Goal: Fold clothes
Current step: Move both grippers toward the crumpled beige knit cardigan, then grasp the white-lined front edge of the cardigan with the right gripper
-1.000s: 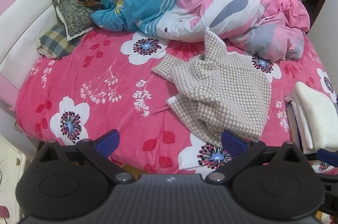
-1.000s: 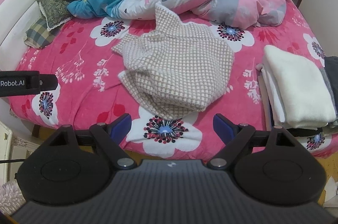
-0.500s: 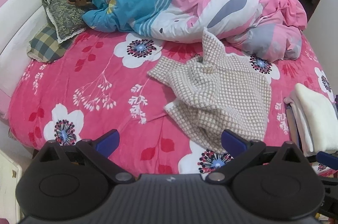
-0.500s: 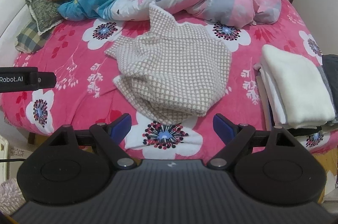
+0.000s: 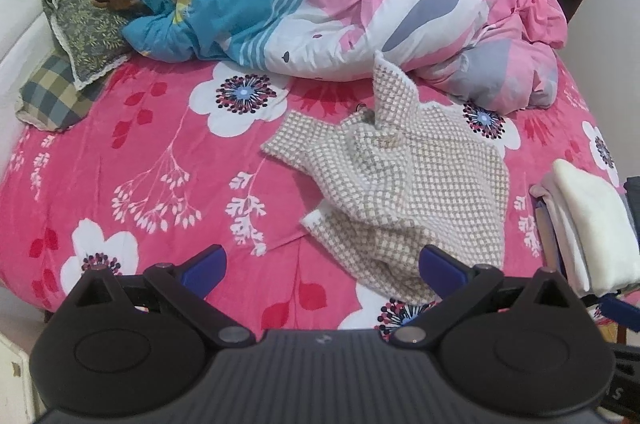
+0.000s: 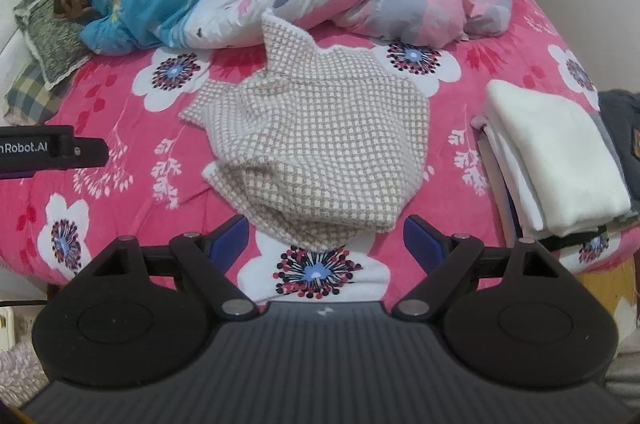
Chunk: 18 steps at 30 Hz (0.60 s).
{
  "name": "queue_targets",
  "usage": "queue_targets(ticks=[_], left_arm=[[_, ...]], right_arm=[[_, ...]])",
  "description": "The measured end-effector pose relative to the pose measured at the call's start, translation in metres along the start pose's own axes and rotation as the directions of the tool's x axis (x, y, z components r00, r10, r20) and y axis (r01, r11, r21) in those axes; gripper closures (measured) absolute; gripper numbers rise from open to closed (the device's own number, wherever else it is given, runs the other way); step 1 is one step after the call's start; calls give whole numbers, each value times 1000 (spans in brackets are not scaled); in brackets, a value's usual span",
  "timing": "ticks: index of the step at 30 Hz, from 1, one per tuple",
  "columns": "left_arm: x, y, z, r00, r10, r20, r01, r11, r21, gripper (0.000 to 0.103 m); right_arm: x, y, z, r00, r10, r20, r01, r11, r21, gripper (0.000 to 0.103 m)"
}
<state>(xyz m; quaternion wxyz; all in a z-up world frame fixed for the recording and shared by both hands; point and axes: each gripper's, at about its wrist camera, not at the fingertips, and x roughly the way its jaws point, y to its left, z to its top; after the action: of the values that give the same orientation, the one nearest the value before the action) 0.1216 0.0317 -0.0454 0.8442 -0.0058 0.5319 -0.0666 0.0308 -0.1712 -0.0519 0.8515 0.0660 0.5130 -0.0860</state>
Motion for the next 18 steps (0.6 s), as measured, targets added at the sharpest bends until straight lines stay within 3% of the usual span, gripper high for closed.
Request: queue_targets(ticks=[6,9,12,18], left_arm=[[31,27,10,1000,-9,-4,9,999,-44,0],[38,28,22,1000,25,17,-24,997,-72,0],[44,29,34,997,64,38,-60,993,-102,0],[55,31,58,987,142,76,-128,978,-162,0]], right_arm=[[8,0,-7,999,-14,-46,16,999,34,19],[14,-13,5,1000,6,-27,-4,997,76,19],[30,-27,29,999,38,25,-40,994,97,19],[123,-15,108,984,169,51,-170,985,15,19]])
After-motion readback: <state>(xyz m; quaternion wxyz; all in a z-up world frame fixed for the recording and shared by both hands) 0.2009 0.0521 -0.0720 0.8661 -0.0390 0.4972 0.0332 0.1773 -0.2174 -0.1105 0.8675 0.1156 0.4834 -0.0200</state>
